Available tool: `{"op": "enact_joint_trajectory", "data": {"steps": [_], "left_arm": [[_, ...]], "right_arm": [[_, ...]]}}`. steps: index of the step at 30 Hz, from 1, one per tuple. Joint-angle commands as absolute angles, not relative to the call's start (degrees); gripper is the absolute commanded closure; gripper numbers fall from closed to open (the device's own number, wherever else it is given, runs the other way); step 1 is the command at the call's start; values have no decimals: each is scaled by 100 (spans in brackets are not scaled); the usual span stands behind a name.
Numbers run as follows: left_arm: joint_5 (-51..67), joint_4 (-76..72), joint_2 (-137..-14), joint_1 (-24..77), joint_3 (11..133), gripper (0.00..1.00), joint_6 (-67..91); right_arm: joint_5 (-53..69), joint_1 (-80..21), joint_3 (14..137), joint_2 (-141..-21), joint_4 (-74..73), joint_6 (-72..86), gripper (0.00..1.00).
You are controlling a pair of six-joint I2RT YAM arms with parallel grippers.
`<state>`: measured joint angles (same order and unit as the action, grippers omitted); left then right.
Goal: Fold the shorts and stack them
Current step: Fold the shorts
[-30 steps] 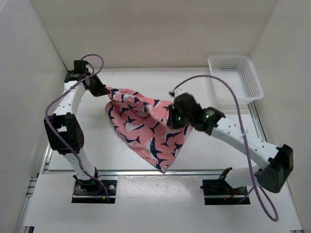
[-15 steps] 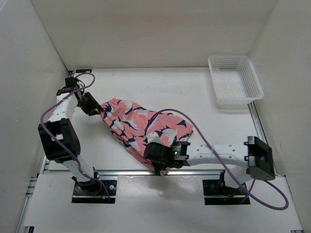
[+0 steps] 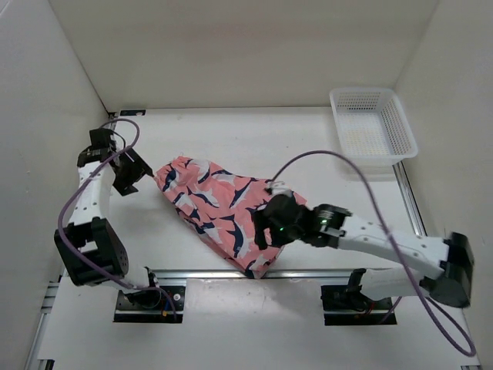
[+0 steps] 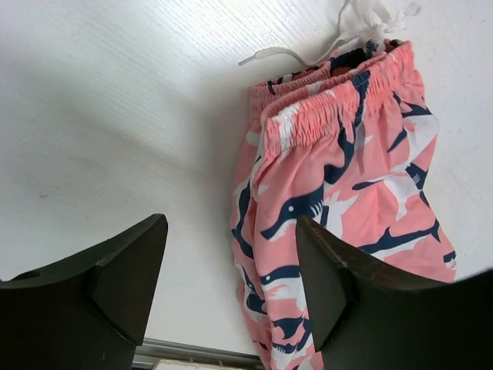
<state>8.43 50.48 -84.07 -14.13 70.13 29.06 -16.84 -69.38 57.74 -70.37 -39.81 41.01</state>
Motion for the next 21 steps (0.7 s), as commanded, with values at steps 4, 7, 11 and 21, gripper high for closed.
{"op": "enact_joint_trajectory", "data": {"steps": [4,7,11,21], "left_arm": [[773,4781,-7901,-1205,6812,29,2663],[844,4711,-8287,-897,7048,39,2611],[782,4570,-9129,-756,7303,54,2610],[485,4570,-10538,-756,7331,63,2671]], "right_arm": [[226,-5487,5335,-6449,-3323,4123,24],[676,-5423,5607,-7107,-3261,3815,38],[1010,-5484,5889,-8110,-3261,3551,49],[705,-5309,5468,-9719,-3199,3788,51]]}}
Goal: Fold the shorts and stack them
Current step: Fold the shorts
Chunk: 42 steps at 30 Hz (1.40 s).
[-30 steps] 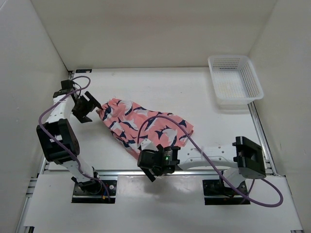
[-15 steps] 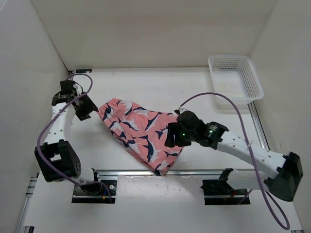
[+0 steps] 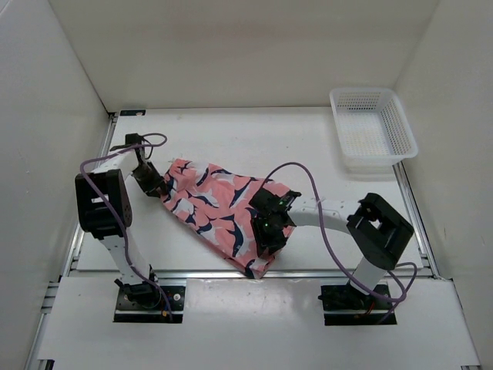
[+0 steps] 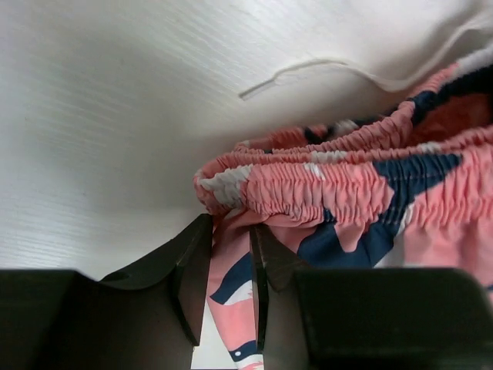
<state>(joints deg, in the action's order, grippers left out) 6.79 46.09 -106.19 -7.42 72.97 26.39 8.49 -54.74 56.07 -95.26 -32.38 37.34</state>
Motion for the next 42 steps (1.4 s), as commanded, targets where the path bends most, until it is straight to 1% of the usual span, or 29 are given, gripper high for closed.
{"op": "enact_joint_trajectory", "data": {"steps": [1,2,3,5,8,9,12,13,14,15,16,18,20,21,25,26,33,36,40,41,42], "left_arm": [[431,4570,-10642,-695,7330,63,2672],[431,4570,-10696,-694,7330,63,2672],[431,4570,-10696,-642,7330,63,2672],[431,4570,-10758,-642,7260,63,2672],[369,4570,-10565,-519,7032,63,2725],[369,4570,-10477,-519,6831,61,2794],[316,4570,-9986,-519,6470,49,2909],[316,4570,-9836,-519,6469,45,2909],[316,4570,-9530,-519,6408,36,2909],[316,4570,-9388,-519,6407,31,2909],[264,4640,-9248,-519,6407,26,2909],[264,4641,-8913,-571,6468,19,2909],[420,4641,-8833,-641,6469,13,2962],[491,4641,-8833,-694,6469,13,2962],[904,4352,-9131,-756,6521,12,2962],[966,4272,-9210,-756,6521,7,2962],[1230,3921,-10379,-598,7241,7,2795],[1318,3920,-10801,-300,7567,8,2909],[1179,3920,-11144,26,7770,17,3154],[1178,3920,-11197,79,7857,25,3234],[1099,3920,-11284,157,7936,30,3234]], "right_arm": [[581,-5309,5467,-9782,-3199,3875,51],[450,-5222,5415,-9834,-3199,3937,51],[274,-5142,5414,-9939,-3251,3998,48],[-243,-4958,5466,-10132,-3409,4061,48],[-675,-4677,5615,-10327,-3463,4113,44],[-833,-4423,5677,-10440,-3463,4113,41],[-1177,-3921,6002,-10520,-3568,3877,41],[-1265,-3816,6107,-10521,-3568,3815,39],[-1335,-3658,6378,-10521,-3664,3675,39],[-1397,-3656,6529,-10521,-3726,3587,36],[-1450,-3595,6826,-10355,-3874,3534,31],[-1503,-3664,7091,-10161,-4007,3349,23],[-1643,-3726,7398,-9846,-4236,3349,16],[-1644,-3796,7479,-9731,-4297,3279,15],[-1714,-3937,7594,-9212,-4596,3278,13],[-1714,-3938,7594,-9020,-4666,3278,13],[-1714,-3938,7383,-8324,-4860,3383,13],[-1714,-3938,7330,-8192,-4913,3384,13],[-1714,-3938,7269,-8086,-4975,3437,13],[-1714,-3938,7269,-8034,-4975,3437,13],[-1714,-3938,7269,-8033,-4975,3437,13]]}}
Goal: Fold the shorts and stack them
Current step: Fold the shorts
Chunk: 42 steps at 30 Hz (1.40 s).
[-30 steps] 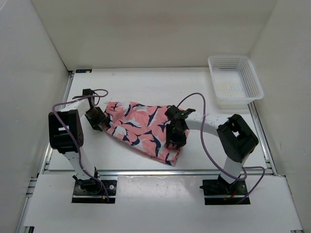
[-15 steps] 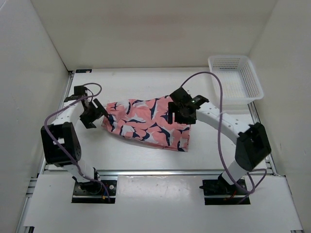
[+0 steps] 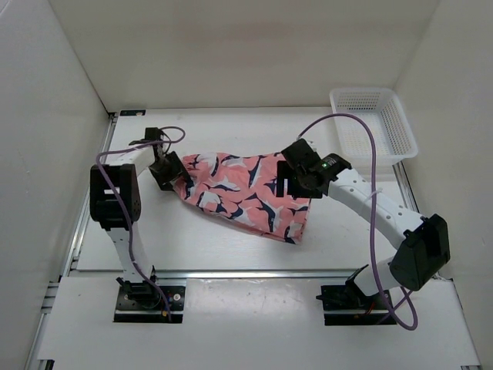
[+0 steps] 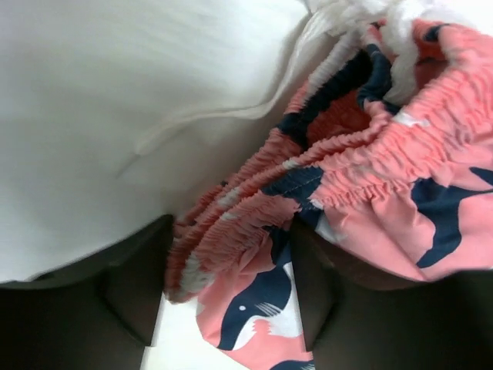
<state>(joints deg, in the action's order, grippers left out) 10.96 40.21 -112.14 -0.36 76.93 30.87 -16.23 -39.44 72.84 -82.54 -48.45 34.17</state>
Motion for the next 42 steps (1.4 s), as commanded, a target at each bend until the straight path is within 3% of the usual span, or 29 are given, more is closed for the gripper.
{"op": "enact_joint_trajectory", "data": {"steps": [1,3,6,7,10,19,27,34,42], "left_arm": [[1046,3920,-11285,158,7937,35,3295],[1046,3920,-11408,263,8059,47,3348],[984,3920,-11479,325,8182,83,3401],[923,3920,-11479,325,8183,89,3462],[722,3990,-11357,325,8183,89,3463],[-2020,5308,-9845,431,8972,89,2805],[-3795,6239,-9220,1721,9746,89,2514],[-4737,6820,-9560,3750,10115,89,3040],[-5098,7409,-11029,4579,10845,89,3437]], "right_arm": [[-1714,-3938,7269,-7972,-4975,3437,13],[-1714,-3938,7269,-7919,-4975,3437,13],[-1714,-3938,7269,-7858,-5027,3437,13],[-1714,-3938,7269,-7857,-5027,3437,13],[-1714,-3938,7269,-7857,-5027,3437,13],[-1828,-3938,7216,-7743,-5080,3437,13],[-1714,-3938,7023,-7796,-4879,3489,13],[-1081,-3876,6698,-7849,-4474,3682,13],[-1028,-3823,6513,-7621,-4474,3788,13]]}}
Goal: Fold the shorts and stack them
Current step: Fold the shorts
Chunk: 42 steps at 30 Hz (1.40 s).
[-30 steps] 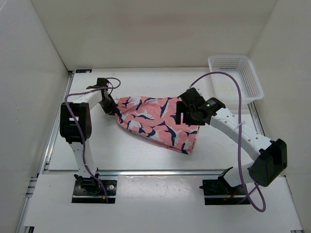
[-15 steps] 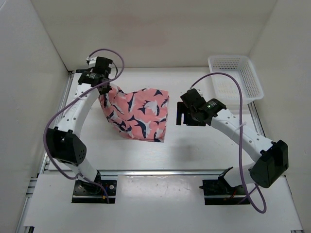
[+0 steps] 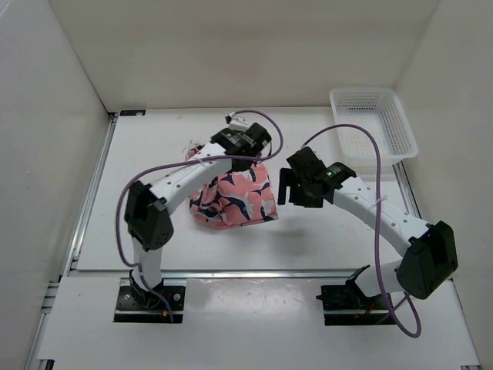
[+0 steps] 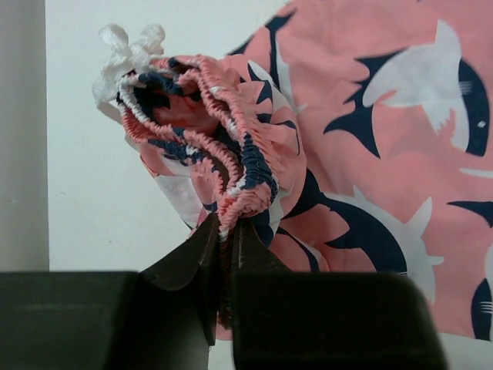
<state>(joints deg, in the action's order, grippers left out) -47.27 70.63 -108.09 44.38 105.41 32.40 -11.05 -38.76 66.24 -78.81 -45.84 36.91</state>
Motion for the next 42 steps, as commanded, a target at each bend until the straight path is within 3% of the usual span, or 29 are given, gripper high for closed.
{"op": "enact_joint_trajectory", "data": {"steps": [1,3,9,11,12,16,22,27,33,37,42], "left_arm": [[-5098,7470,-11143,4657,10907,89,3437],[-5098,7707,-11320,4658,11038,89,3629],[-4097,7577,-10189,3844,10226,89,3928],[-3520,7226,-9349,3482,9715,89,3981],[-3281,6877,-9056,3063,9155,89,3981],[-2059,6189,-7780,1954,7722,89,4034],[-1134,5801,-6900,942,6629,89,4034],[-1081,5801,-6504,581,6232,89,4034],[-1081,5801,-6390,387,6073,89,3973],[-1081,5862,-6390,255,6178,89,3973],[-967,5862,-6390,44,6284,89,3850]], "right_arm": [[-1028,-3823,6434,-7620,-4474,3788,13],[-967,-3823,6363,-7489,-4413,3788,13],[-448,-4060,6161,-7479,-3604,3788,37],[-308,-4130,6161,-7645,-3367,3850,59],[-308,-4209,6161,-7707,-3166,3850,75],[87,-4613,6520,-8286,-2674,3727,98],[702,-5088,7707,-9612,-2146,3445,100],[1817,-5167,8357,-10650,-1495,3560,100],[2592,-5633,9360,-12180,-1731,3489,100],[2304,-5810,9623,-12918,-2249,3612,100],[936,-5810,9949,-13122,-2969,3727,100]]}}
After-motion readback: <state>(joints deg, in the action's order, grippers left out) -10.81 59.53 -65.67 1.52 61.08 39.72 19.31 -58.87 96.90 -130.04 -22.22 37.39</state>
